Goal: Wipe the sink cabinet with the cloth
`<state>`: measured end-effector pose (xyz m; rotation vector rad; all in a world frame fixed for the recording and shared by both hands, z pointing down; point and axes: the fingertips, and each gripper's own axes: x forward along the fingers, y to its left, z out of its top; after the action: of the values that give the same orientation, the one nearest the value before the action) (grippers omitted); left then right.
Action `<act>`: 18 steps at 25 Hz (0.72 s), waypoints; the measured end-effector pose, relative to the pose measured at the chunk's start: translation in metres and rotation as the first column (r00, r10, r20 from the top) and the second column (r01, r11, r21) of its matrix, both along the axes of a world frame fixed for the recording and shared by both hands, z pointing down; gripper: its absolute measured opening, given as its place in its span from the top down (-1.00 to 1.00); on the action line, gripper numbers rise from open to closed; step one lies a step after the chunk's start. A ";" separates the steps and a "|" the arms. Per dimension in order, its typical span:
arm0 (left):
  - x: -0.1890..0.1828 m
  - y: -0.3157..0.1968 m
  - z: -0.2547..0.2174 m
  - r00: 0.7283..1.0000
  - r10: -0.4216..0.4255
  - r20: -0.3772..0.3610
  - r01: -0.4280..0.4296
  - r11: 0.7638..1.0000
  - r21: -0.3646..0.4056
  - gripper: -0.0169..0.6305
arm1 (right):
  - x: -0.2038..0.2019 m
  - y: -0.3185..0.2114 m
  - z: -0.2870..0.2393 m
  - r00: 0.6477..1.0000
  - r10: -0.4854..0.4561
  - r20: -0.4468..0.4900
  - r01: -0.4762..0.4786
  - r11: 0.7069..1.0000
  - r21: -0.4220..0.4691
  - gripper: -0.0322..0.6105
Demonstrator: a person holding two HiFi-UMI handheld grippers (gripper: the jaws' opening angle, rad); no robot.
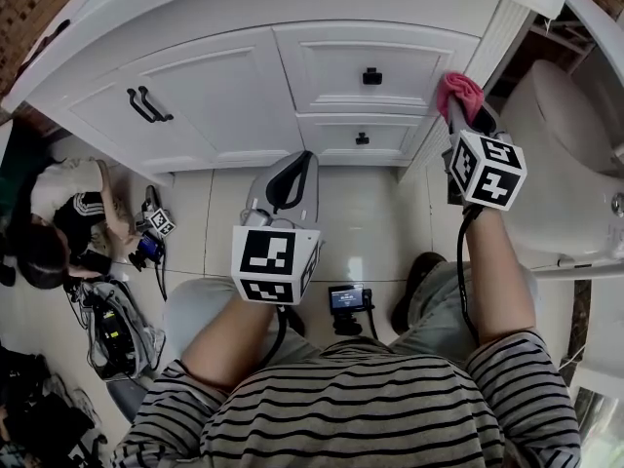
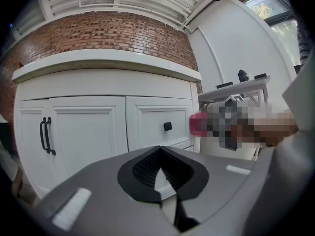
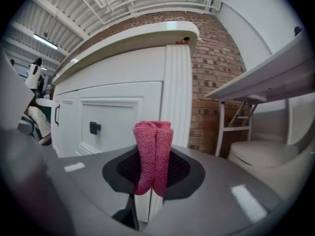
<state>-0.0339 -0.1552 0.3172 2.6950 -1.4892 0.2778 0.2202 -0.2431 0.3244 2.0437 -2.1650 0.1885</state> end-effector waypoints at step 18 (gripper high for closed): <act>-0.016 -0.006 -0.003 0.999 -0.021 -0.026 0.021 1.000 0.001 0.97 | -0.234 -0.035 0.068 0.903 -0.429 -0.030 0.428 0.903 -0.038 0.60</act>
<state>-0.0496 -0.1614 0.3146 2.6712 -1.5106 0.2395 -0.0135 -0.2785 0.3927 1.4862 -2.4997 0.1234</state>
